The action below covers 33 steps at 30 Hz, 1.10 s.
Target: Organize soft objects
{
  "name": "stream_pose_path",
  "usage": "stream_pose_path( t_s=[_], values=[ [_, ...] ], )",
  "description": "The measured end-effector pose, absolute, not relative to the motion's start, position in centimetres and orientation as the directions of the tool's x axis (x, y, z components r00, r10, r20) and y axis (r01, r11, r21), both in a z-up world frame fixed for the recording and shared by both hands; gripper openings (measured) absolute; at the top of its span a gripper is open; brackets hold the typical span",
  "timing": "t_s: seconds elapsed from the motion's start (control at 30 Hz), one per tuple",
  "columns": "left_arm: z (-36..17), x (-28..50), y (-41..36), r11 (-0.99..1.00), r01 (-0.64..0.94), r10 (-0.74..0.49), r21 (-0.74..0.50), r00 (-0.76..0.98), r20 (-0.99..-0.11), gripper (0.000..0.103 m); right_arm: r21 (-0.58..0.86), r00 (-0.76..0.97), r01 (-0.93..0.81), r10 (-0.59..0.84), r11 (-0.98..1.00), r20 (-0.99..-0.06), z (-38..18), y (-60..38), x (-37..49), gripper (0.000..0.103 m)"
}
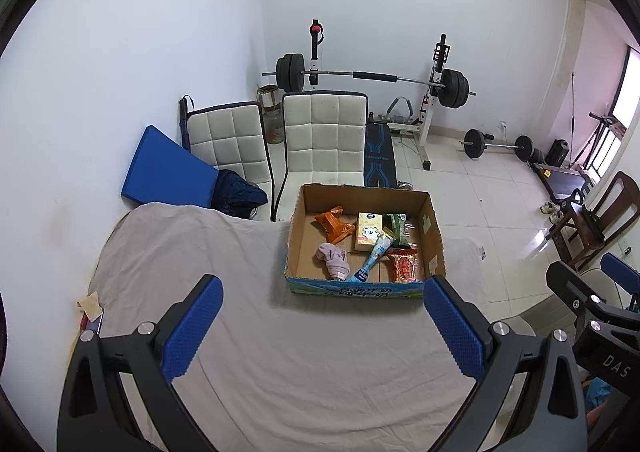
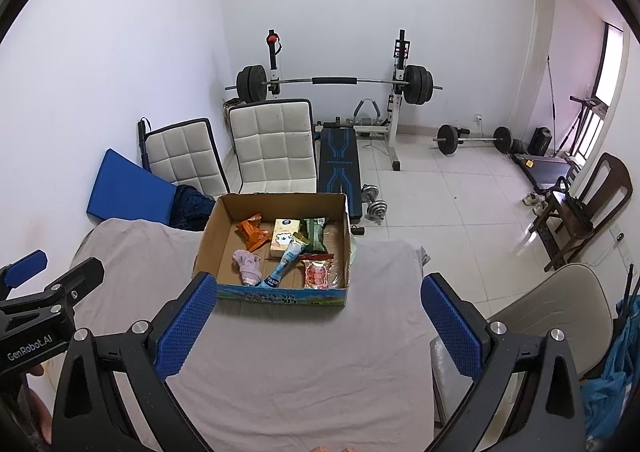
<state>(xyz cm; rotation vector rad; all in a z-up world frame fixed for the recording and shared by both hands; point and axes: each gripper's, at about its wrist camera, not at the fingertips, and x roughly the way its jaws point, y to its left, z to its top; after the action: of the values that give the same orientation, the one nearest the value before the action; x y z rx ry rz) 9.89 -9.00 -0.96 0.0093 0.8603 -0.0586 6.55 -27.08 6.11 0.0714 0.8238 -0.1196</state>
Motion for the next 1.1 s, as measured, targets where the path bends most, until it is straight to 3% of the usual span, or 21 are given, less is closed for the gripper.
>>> stream_pose_path(
  t_s=[1.1],
  values=[
    [-0.67, 9.9, -8.13, 0.999, 0.053, -0.042, -0.01, 0.653, -0.756, 0.103, 0.01, 0.681, 0.13, -0.082, 0.991, -0.727, 6.62, -27.22, 5.89, 0.103]
  ],
)
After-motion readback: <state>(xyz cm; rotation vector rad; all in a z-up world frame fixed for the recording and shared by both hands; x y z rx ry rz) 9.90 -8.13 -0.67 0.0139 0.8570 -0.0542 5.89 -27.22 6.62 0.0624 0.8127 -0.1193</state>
